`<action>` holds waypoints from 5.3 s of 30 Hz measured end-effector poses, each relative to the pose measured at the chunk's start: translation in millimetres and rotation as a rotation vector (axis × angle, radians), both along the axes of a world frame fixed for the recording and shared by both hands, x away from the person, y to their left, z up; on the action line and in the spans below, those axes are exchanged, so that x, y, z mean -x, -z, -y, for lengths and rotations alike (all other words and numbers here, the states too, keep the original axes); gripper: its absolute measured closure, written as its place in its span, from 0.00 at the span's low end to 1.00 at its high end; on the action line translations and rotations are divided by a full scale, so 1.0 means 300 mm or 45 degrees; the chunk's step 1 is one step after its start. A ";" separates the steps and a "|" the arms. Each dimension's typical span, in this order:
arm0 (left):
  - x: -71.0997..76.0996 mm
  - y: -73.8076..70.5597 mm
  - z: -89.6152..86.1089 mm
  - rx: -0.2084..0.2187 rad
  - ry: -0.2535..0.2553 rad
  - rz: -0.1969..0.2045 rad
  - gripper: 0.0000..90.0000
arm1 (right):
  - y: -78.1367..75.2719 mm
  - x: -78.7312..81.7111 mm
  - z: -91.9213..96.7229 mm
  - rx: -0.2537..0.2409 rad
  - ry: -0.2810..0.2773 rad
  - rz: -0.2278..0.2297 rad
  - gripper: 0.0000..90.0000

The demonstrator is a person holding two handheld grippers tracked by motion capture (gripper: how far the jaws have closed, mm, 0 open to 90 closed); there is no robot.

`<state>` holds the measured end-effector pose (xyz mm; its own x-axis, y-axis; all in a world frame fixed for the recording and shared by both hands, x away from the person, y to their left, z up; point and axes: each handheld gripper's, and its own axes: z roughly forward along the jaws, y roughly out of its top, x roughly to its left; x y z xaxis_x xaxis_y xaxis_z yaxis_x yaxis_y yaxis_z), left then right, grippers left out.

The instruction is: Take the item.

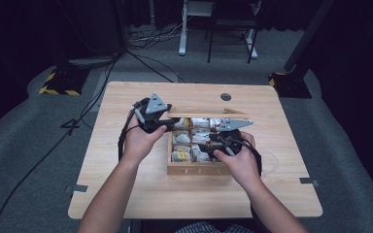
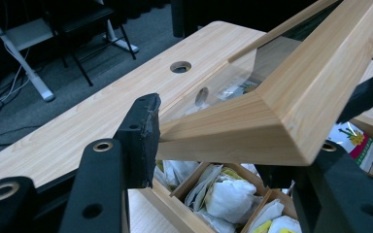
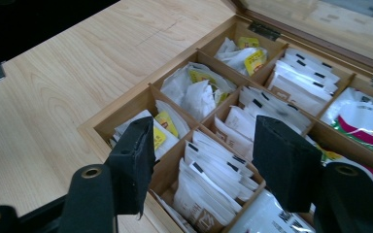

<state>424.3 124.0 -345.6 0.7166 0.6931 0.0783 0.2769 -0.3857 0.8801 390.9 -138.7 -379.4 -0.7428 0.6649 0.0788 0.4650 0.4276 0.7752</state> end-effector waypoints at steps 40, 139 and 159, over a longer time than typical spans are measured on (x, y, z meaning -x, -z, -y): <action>0.009 0.010 0.011 -0.032 -0.013 0.011 0.54 | 0.205 -0.042 -0.255 0.030 -0.174 -0.120 0.62; -0.004 0.007 0.017 -0.037 -0.005 -0.005 0.54 | -0.111 0.108 0.100 -0.089 -0.054 0.185 0.99; -0.003 0.008 0.018 -0.041 -0.006 -0.003 0.54 | -0.148 0.157 0.304 -0.096 0.109 0.223 0.99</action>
